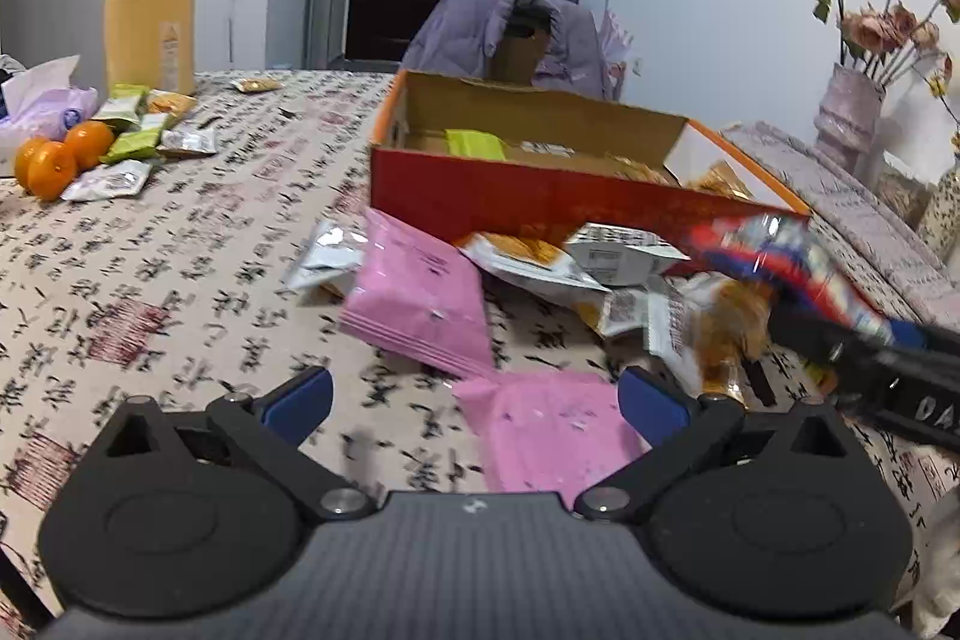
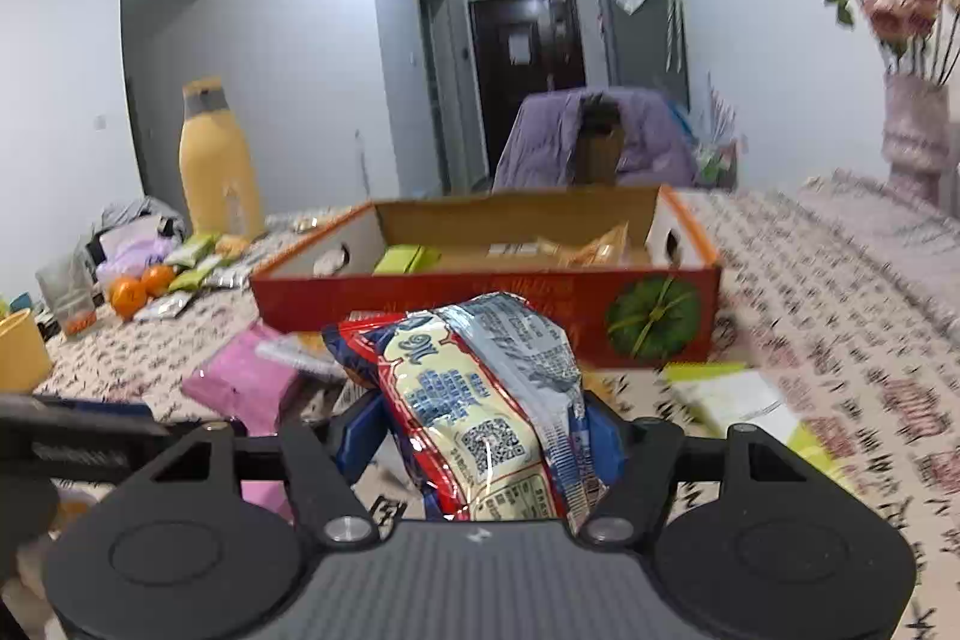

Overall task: Organize snacks
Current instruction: 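Grasp a pink packet with the left gripper while the right grasps a blue-and-white printed bag, then lower both held packets into the cardboard box and open both grippers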

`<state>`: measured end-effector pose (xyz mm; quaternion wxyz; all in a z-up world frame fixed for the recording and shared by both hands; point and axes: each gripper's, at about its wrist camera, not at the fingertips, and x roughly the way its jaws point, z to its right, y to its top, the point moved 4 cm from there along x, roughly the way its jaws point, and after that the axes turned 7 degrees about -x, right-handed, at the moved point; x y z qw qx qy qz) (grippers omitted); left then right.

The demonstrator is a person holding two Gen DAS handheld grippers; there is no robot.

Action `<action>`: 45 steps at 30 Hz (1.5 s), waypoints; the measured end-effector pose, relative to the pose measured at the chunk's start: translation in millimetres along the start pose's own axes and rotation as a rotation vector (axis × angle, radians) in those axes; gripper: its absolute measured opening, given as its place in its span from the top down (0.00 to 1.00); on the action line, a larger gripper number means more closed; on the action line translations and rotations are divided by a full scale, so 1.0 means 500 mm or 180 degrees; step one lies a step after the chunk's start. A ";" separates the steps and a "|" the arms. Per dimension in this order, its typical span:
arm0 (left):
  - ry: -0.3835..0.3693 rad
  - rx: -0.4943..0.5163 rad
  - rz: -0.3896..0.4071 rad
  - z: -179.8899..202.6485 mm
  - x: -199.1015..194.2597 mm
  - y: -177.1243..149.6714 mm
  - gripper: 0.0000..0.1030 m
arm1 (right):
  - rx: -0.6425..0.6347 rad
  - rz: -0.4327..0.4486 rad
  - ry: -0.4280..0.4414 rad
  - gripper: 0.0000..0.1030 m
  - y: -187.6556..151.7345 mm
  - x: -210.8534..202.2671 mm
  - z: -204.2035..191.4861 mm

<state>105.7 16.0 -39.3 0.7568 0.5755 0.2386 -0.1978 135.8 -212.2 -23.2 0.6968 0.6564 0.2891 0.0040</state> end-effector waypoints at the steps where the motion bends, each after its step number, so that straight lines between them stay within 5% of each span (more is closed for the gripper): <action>1: -0.0009 0.0023 -0.0018 0.008 0.002 -0.004 0.00 | -0.0001 0.0036 -0.0031 0.35 0.001 -0.007 0.003; 13: 0.0256 0.0171 -0.0081 0.061 0.026 -0.042 0.00 | 0.0132 0.0028 -0.0187 0.35 -0.033 -0.027 0.042; 26: 0.0300 0.0283 -0.0013 0.089 0.023 -0.063 0.38 | 0.0163 0.0001 -0.0130 0.34 -0.048 -0.027 0.041; 45: 0.0009 0.0332 0.0360 0.099 -0.038 -0.024 0.38 | 0.0089 0.0125 -0.0146 0.34 -0.016 -0.032 0.035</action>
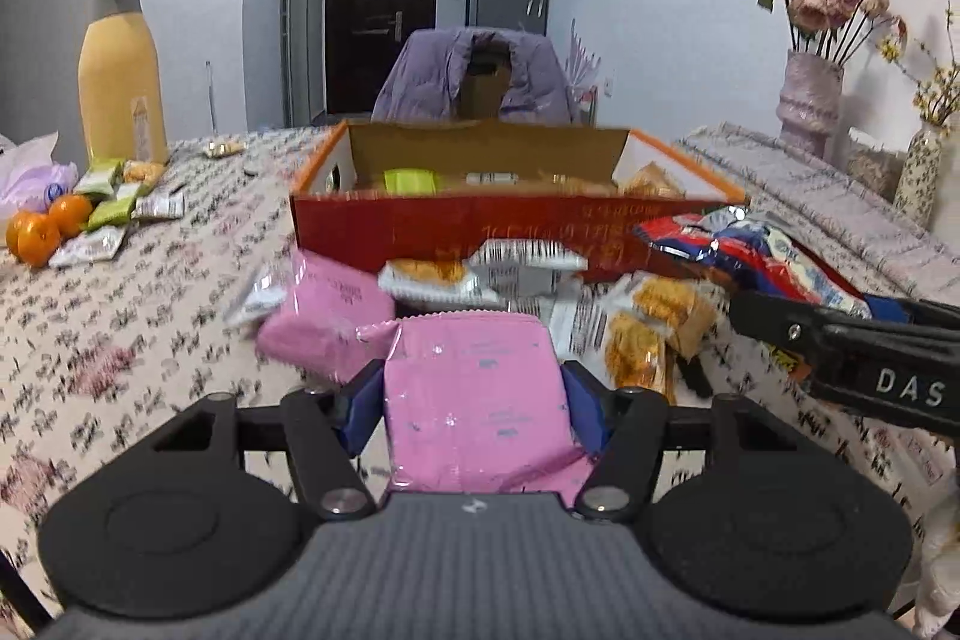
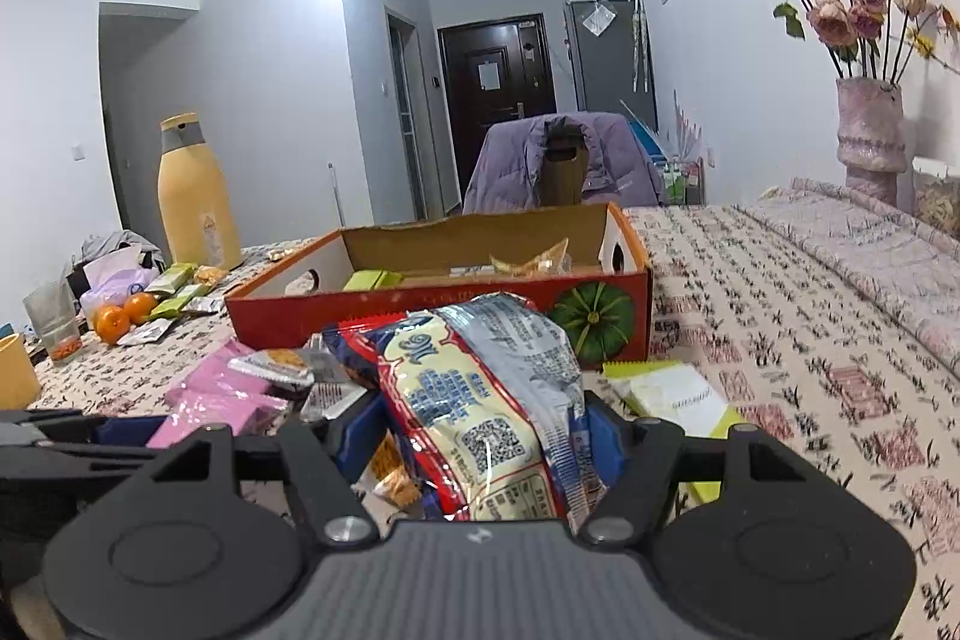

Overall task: Organize snacks
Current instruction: 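Lower both held packets into the cardboard box and open both grippers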

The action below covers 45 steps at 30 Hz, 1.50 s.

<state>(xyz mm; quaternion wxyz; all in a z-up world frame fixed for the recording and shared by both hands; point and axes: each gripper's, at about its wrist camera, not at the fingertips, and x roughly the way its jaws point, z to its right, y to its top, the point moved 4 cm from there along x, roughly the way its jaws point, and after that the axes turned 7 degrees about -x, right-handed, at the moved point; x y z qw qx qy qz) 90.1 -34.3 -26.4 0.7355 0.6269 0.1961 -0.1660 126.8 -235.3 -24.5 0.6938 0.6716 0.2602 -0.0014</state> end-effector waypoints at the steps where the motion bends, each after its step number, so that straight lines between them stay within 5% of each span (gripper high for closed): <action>1: -0.0011 0.0003 0.0039 0.000 -0.002 0.010 0.38 | -0.0017 0.0024 -0.0013 0.34 0.006 0.001 0.000; 19: -0.0144 0.0057 0.0501 0.014 0.044 0.198 0.38 | -0.0309 0.0264 -0.0257 0.34 0.153 0.105 0.018; 30: -0.0099 -0.0090 0.0593 0.011 0.143 0.302 0.38 | -0.0384 0.0091 -0.0265 0.34 0.244 0.257 0.024; 45: 0.0181 -0.0202 0.0456 -0.048 0.302 0.298 0.38 | -0.0414 -0.0247 -0.0215 0.34 0.192 0.384 0.023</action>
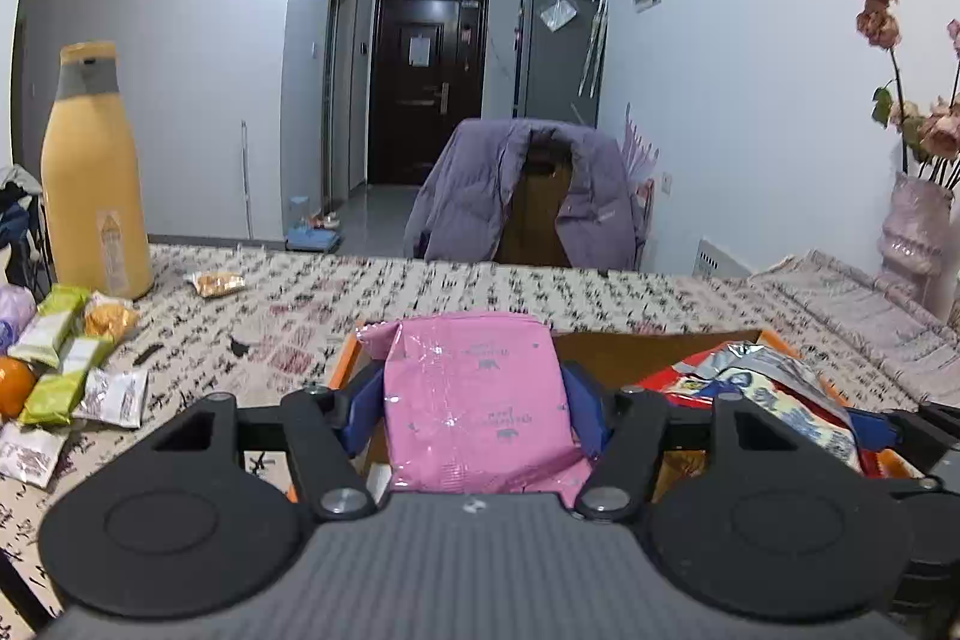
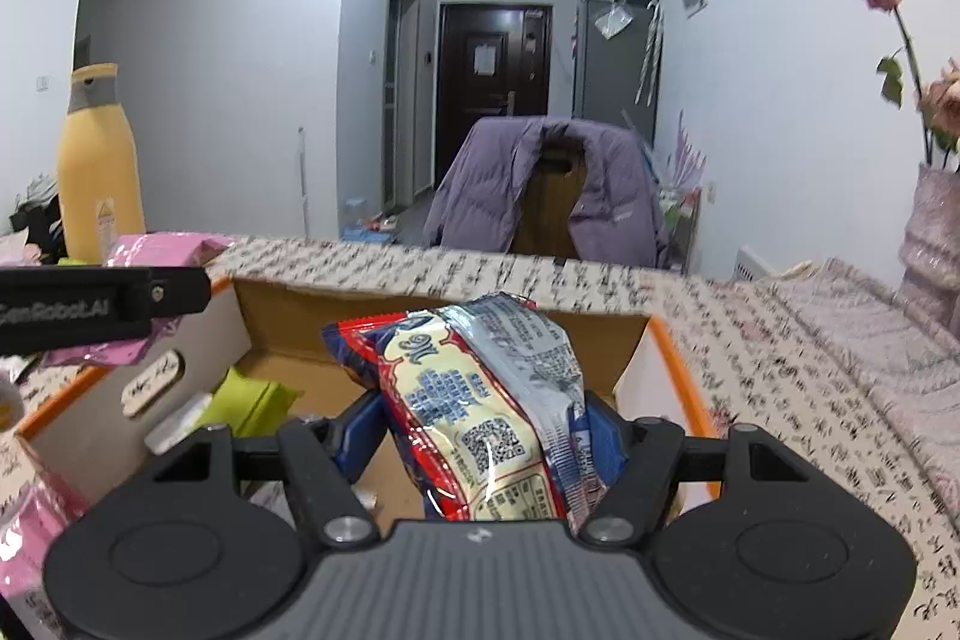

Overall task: Organize snacks
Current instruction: 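Lower both held packets into the cardboard box and open both grippers, then grasp a white-and-lime bar with the right gripper while the left grasps a pink packet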

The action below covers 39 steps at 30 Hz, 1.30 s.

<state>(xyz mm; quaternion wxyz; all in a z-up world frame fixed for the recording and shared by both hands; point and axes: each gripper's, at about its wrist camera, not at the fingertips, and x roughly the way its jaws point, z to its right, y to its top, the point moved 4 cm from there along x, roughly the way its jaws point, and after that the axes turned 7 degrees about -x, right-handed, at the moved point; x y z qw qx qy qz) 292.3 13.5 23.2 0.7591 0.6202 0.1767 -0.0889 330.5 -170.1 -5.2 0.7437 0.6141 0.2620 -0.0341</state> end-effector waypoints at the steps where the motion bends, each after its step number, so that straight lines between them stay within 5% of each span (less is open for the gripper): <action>1: -0.0001 0.0006 -0.0036 -0.002 0.005 -0.003 0.38 | 0.0004 0.0002 0.0001 0.34 -0.002 -0.003 0.000; 12: -0.0104 -0.0022 -0.0045 -0.005 -0.017 -0.008 0.38 | -0.0024 -0.0022 -0.0082 0.31 -0.007 0.000 -0.001; 14: -0.0091 -0.0045 -0.0039 -0.006 -0.020 -0.005 0.38 | -0.0034 -0.0012 -0.0084 0.20 -0.006 -0.002 -0.004; 21: 0.0025 -0.0054 0.0026 -0.007 -0.026 -0.002 0.00 | -0.0013 -0.0011 -0.0063 0.00 -0.004 -0.009 -0.007; 39: -0.0011 -0.0228 0.0143 -0.017 -0.067 0.011 0.00 | 0.0035 -0.0057 -0.0335 0.00 0.021 -0.085 0.025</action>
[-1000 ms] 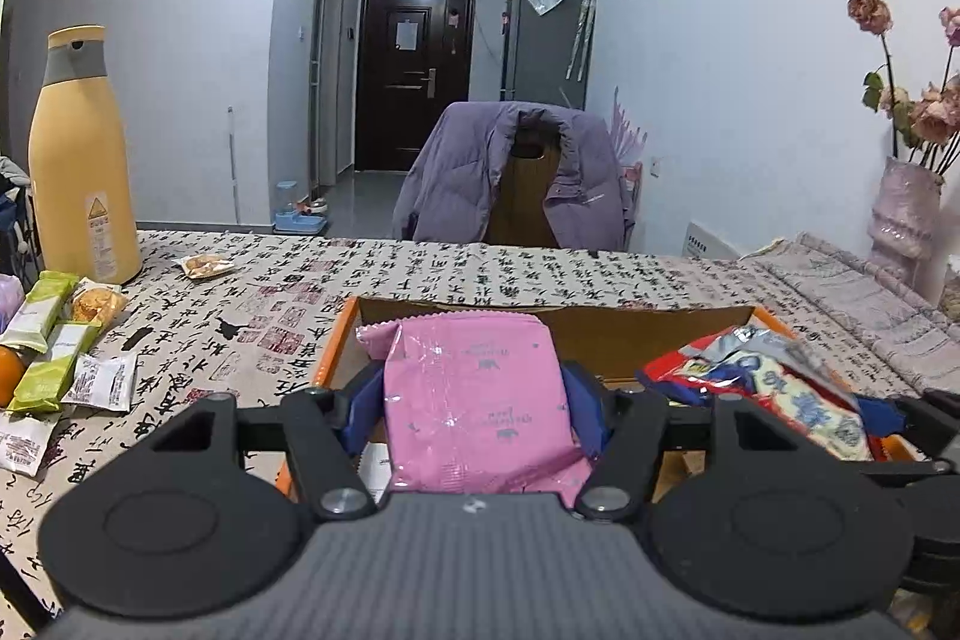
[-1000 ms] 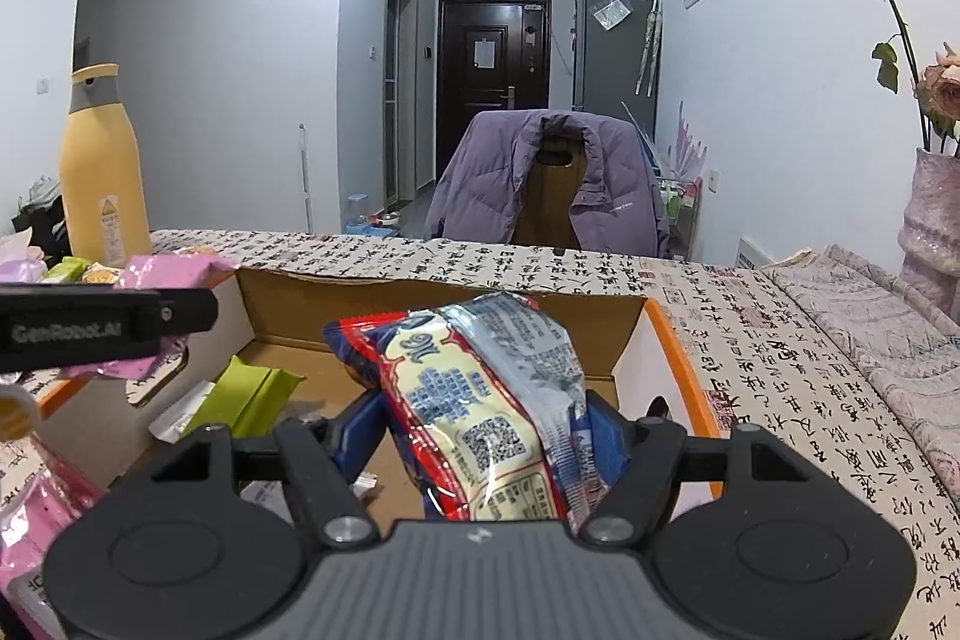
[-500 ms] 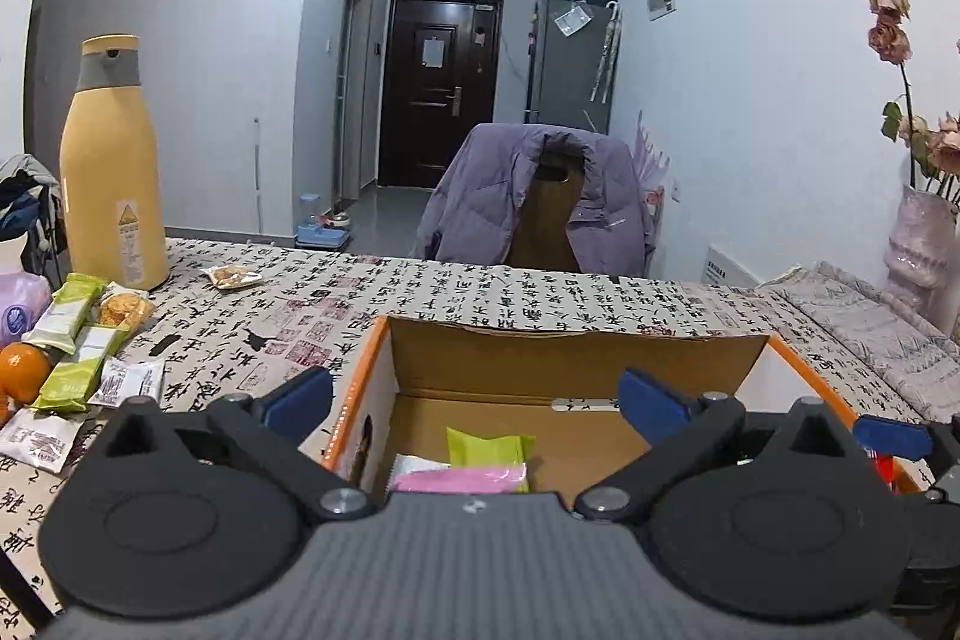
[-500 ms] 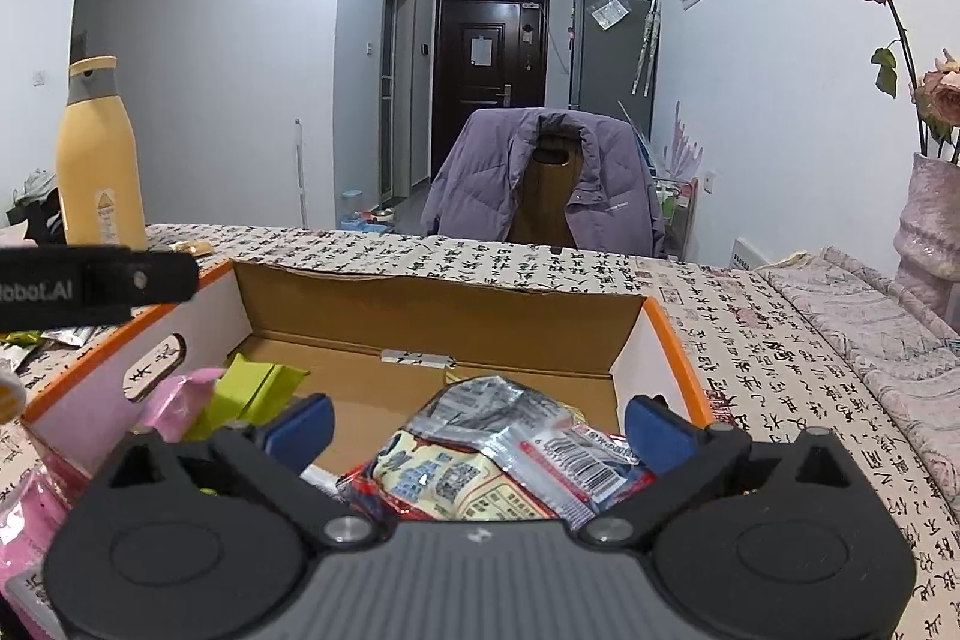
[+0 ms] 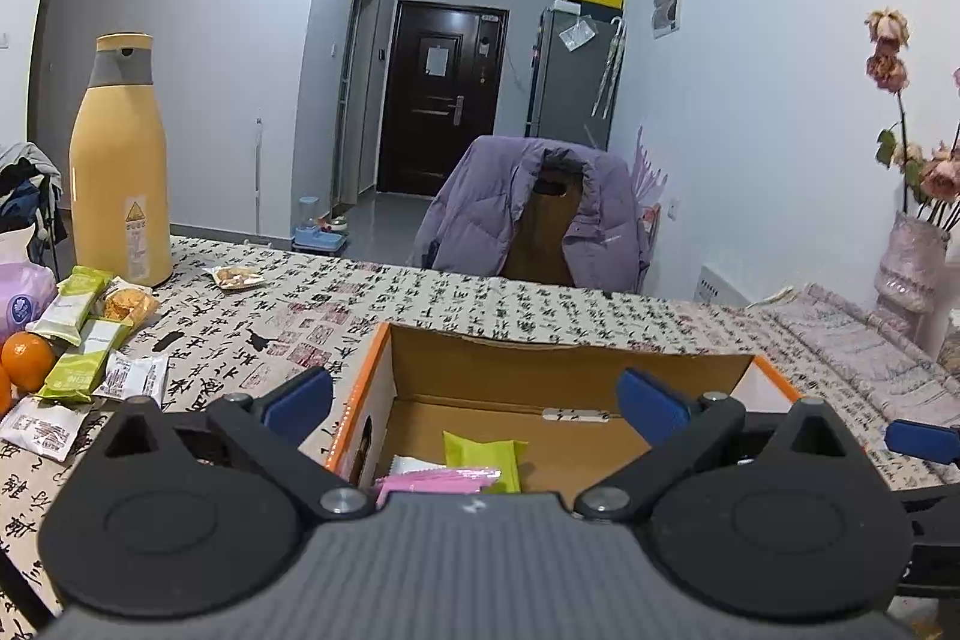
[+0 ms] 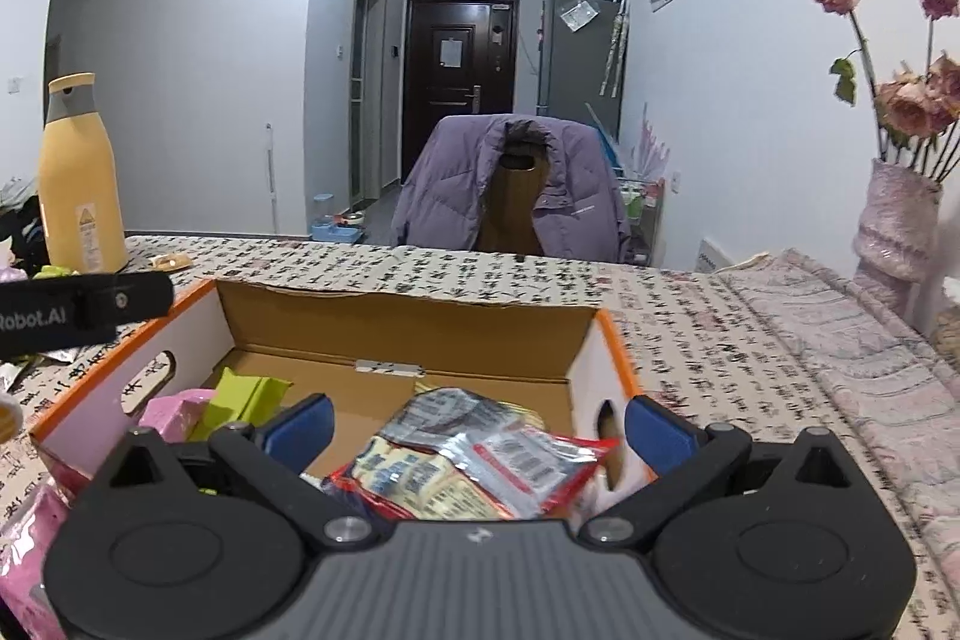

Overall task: Organize snacks
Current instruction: 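Grasp a white-and-lime bar with the right gripper while the left grasps a pink packet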

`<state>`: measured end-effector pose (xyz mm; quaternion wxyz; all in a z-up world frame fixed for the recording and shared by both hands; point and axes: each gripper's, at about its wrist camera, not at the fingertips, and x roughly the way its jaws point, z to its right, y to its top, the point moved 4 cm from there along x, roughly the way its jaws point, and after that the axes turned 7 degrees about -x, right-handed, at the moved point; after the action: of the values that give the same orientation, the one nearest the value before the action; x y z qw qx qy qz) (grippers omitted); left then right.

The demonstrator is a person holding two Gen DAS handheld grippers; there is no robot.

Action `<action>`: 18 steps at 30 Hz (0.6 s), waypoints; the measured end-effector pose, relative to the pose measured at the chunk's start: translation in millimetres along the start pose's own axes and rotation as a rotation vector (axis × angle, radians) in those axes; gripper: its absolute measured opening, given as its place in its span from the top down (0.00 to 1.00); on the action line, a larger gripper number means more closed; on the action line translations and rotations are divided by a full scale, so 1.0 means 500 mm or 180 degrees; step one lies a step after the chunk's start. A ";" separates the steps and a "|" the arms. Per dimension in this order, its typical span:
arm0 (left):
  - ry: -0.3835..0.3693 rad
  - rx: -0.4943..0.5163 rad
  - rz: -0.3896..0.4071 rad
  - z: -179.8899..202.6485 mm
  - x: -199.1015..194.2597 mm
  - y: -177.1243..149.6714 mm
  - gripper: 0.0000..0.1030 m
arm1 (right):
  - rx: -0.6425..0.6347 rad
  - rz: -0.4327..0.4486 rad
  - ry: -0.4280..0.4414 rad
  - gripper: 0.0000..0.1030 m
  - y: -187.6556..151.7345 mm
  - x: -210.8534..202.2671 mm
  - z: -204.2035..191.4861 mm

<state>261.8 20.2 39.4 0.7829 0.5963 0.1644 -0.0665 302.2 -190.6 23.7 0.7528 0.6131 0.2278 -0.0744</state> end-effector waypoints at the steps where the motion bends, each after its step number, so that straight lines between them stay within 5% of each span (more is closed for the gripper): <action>1: -0.0009 -0.0006 0.0022 0.001 -0.005 0.001 0.00 | -0.0003 -0.0006 -0.0030 0.00 -0.001 -0.009 0.005; 18: -0.0303 0.0320 -0.0135 0.045 -0.102 -0.033 0.00 | 0.0384 -0.0267 -0.0287 0.00 -0.154 -0.138 0.107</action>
<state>213.2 -10.5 46.5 0.7573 0.6275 0.1360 -0.1196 224.6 -271.8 -7.0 0.7202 0.6433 0.2142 -0.1470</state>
